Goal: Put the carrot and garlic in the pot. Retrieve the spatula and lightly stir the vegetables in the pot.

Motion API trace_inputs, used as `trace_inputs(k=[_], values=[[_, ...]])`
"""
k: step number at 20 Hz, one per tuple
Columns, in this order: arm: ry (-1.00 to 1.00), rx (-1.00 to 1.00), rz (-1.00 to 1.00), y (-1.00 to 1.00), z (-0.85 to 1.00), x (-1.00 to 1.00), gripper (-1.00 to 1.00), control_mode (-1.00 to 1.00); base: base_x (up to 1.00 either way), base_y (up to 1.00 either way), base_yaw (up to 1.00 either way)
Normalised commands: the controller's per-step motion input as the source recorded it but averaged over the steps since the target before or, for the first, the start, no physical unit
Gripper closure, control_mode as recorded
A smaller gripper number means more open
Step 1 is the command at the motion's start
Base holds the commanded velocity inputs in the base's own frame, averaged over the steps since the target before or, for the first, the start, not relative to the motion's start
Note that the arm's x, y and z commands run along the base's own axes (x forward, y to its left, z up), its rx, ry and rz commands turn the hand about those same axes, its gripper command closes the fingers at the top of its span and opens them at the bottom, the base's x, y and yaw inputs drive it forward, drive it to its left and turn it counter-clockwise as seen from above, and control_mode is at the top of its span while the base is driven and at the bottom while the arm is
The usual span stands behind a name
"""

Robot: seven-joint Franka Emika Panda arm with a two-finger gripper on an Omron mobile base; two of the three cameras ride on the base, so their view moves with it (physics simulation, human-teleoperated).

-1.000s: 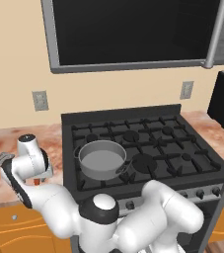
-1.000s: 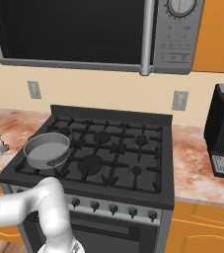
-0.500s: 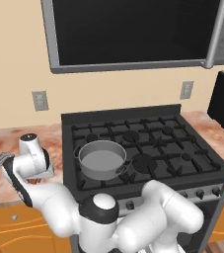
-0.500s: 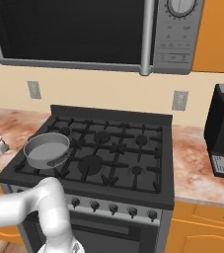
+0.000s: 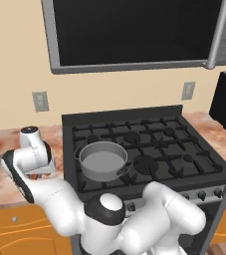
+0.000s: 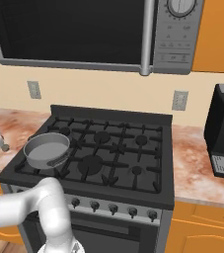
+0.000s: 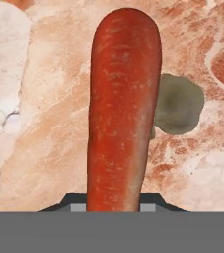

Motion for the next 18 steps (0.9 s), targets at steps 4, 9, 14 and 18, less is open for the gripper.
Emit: trace_inputs(k=[4,9,14,18], values=[[-0.01,0.05,0.0,-0.45,0.77,-0.45,1.0,-1.0,0.0,0.0,0.0],[-0.01,0.04,0.0,-0.95,0.08,-0.33,1.0,-1.0,0.0,0.0,0.0],[-0.09,0.06,0.01,-1.0,0.27,-0.18,1.0,-1.0,0.0,0.0,0.0],[-0.02,0.0,0.02,-0.93,0.78,-0.08,1.0,-1.0,0.0,0.0,0.0]])
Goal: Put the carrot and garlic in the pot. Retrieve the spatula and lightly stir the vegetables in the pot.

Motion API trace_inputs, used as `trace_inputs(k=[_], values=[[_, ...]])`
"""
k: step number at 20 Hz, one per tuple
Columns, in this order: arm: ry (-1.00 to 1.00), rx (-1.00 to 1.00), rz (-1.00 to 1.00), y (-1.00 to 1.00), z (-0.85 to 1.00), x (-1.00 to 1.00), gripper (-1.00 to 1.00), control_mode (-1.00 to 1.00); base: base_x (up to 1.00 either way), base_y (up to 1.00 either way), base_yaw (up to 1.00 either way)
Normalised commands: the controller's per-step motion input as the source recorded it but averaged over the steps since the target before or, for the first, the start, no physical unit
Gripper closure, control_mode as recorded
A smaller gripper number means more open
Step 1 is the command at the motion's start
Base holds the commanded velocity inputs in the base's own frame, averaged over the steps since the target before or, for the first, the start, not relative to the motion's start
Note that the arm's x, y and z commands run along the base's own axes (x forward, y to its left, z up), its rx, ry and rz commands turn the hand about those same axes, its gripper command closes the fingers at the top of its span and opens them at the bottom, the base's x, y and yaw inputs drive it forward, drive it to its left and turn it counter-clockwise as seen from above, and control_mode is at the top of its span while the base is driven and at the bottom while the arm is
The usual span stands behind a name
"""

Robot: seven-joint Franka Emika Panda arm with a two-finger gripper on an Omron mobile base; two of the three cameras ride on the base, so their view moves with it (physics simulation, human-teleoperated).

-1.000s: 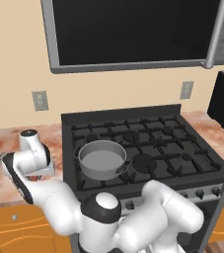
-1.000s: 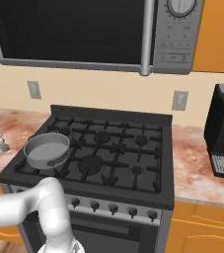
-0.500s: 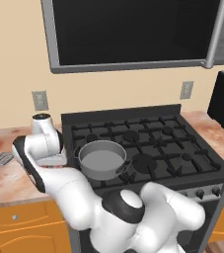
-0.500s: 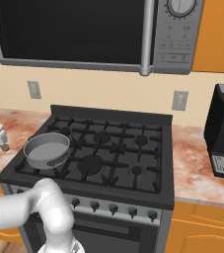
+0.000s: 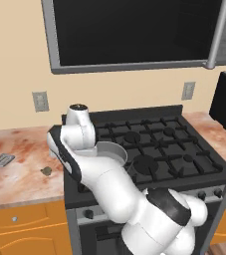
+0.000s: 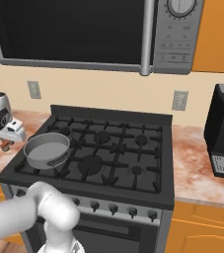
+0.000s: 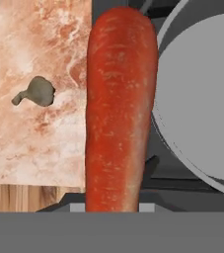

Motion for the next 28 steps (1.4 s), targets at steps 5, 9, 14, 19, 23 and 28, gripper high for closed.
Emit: trace_inputs(k=[5,9,14,19,23,28], values=[[0.0,0.0,0.01,-0.95,0.31,0.0,1.0,-1.0,0.0,0.0,0.0],[0.0,0.0,0.02,-0.92,-0.06,0.17,1.0,-1.0,0.0,0.0,0.0],[0.02,0.0,0.0,-0.32,-0.21,0.29,1.0,-1.0,0.0,0.0,0.0],[0.07,0.0,0.0,0.02,-0.15,0.38,1.0,-1.0,0.0,0.0,0.0],[0.05,-0.01,0.0,0.0,-0.32,0.21,1.0,-1.0,0.0,0.0,0.0],[0.07,0.0,0.0,0.0,-0.32,0.0,1.0,-1.0,0.0,0.0,0.0]])
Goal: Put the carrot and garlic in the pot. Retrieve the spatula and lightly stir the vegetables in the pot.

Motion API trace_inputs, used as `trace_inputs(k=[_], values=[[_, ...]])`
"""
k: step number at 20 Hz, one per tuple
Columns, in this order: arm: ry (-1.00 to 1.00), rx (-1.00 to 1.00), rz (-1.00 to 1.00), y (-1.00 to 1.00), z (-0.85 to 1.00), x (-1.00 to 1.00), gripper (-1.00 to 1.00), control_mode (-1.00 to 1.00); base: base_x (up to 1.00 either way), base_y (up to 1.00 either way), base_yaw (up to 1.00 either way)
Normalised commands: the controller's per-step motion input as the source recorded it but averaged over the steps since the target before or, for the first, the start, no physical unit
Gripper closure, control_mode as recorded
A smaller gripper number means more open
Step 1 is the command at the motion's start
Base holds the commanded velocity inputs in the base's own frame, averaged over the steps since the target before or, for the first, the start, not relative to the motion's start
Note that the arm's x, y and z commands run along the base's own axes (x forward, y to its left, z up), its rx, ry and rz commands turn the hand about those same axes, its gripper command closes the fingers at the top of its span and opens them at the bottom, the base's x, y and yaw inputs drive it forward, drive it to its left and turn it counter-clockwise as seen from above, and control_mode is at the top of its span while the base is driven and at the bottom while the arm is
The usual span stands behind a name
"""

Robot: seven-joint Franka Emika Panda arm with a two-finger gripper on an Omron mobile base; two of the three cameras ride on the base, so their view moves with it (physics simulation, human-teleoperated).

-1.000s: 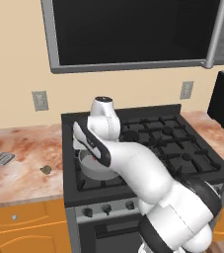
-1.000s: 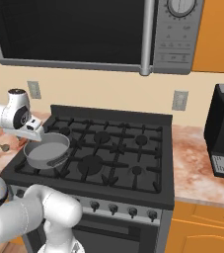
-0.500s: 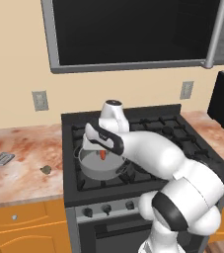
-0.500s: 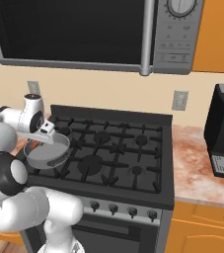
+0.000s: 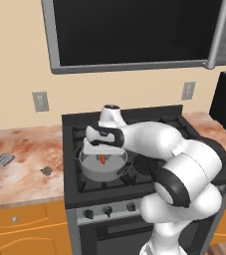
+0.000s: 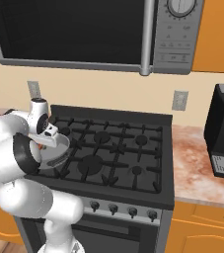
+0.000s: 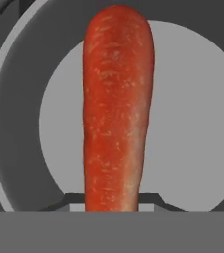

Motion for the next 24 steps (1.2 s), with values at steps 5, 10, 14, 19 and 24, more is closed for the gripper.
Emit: trace_inputs(k=[5,10,14,19,24], values=[[0.03,-0.01,0.0,0.0,-0.23,0.0,1.0,-1.0,0.0,0.0,0.0],[0.02,0.0,0.0,0.0,0.0,0.0,-1.0,-1.0,0.0,0.0,0.0],[0.0,0.0,0.0,0.0,0.0,0.04,-1.0,-1.0,0.0,0.0,0.0],[0.01,0.0,0.0,0.0,0.0,0.05,-1.0,-1.0,0.0,0.0,0.0],[-0.02,0.0,0.0,0.0,0.17,-0.1,-1.0,-1.0,0.0,0.0,0.0]])
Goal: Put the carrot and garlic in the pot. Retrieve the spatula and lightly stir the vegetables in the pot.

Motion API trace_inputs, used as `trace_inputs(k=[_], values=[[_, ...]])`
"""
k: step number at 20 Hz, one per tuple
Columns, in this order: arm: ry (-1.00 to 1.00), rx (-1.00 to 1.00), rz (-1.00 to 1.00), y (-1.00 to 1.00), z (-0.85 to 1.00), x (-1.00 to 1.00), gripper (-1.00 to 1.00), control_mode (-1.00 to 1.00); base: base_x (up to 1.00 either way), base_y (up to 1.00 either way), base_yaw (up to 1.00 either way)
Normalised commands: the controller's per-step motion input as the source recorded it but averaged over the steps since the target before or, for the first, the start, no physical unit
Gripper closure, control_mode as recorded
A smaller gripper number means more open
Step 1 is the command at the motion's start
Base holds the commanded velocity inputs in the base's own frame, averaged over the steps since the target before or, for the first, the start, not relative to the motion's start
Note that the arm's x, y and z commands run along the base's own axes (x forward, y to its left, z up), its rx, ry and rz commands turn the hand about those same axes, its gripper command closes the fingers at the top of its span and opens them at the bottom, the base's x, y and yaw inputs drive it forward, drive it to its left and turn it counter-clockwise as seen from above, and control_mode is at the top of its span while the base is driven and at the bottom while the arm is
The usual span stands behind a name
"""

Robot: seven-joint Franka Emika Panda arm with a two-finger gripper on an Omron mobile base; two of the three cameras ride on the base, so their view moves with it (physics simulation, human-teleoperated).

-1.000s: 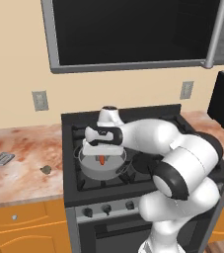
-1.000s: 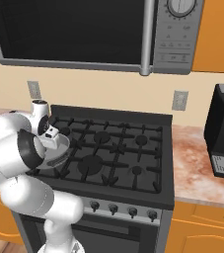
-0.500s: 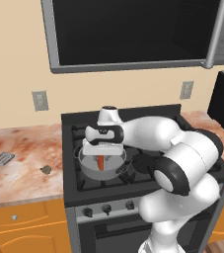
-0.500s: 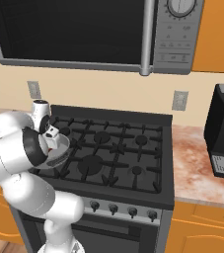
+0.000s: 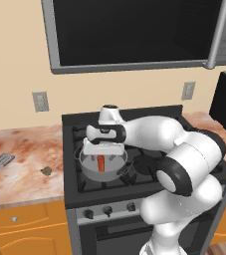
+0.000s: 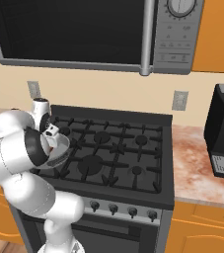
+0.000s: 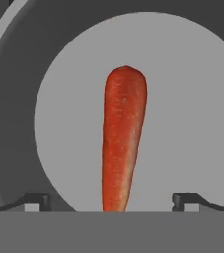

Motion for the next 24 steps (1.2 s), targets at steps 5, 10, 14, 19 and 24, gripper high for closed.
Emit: trace_inputs(k=[5,10,14,19,24], values=[[-0.21,0.0,0.0,0.1,0.56,-0.76,-1.0,-1.0,0.0,0.0,0.0],[-0.24,0.0,0.04,0.6,0.25,-0.81,-1.0,-1.0,0.0,0.0,0.0],[-0.17,-0.01,0.04,1.0,0.07,-0.39,-1.0,-1.0,0.0,0.0,0.0],[-0.07,0.0,0.05,0.87,0.03,-0.15,-1.0,-1.0,0.0,0.0,0.0],[0.0,-0.01,0.03,0.58,0.0,0.01,-1.0,-1.0,0.0,0.0,0.0]])
